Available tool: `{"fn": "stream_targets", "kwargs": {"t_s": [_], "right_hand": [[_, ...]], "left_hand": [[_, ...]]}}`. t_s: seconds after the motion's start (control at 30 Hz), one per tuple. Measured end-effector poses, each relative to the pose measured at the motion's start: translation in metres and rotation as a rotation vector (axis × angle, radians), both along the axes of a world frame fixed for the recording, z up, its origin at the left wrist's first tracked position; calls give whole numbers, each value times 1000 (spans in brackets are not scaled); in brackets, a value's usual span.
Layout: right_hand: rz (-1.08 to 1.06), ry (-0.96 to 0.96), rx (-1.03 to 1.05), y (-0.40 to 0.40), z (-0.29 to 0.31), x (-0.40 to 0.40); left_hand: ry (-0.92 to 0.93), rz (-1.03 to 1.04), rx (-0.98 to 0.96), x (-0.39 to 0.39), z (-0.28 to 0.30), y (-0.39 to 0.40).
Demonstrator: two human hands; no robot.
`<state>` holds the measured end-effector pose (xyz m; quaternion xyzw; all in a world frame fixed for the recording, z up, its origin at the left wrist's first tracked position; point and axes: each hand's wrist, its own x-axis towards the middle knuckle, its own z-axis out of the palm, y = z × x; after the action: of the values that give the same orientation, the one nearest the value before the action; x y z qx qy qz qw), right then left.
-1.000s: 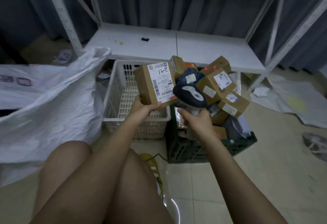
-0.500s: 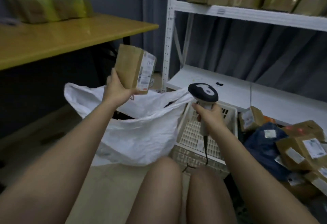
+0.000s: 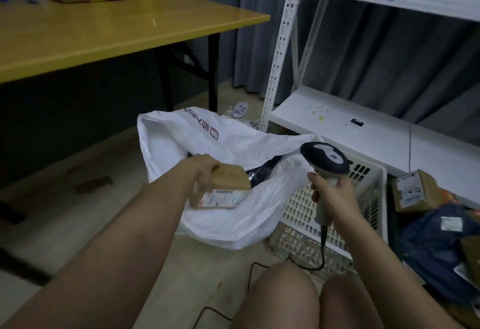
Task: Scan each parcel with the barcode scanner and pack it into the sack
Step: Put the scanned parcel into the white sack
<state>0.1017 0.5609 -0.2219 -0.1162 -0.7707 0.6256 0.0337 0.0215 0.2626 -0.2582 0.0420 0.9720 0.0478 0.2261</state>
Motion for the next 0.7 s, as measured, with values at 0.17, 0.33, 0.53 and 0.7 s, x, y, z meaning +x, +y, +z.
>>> {"fn": "stream_targets", "kwargs": {"t_s": [0.17,0.33,0.53,0.7], "right_hand": [[-23,-3,-10,12,-10,-3],[-50,-38,-17,32,-13,0],[-135,-45,-2,83,-10,26],[-316,-107,69,160,-24,81]], "left_hand": [[164,82,44,3,-26,17],[347,162,446,20,-3,49],[406,20,789,55,48,131],[239,-129,831,64,46,242]]}}
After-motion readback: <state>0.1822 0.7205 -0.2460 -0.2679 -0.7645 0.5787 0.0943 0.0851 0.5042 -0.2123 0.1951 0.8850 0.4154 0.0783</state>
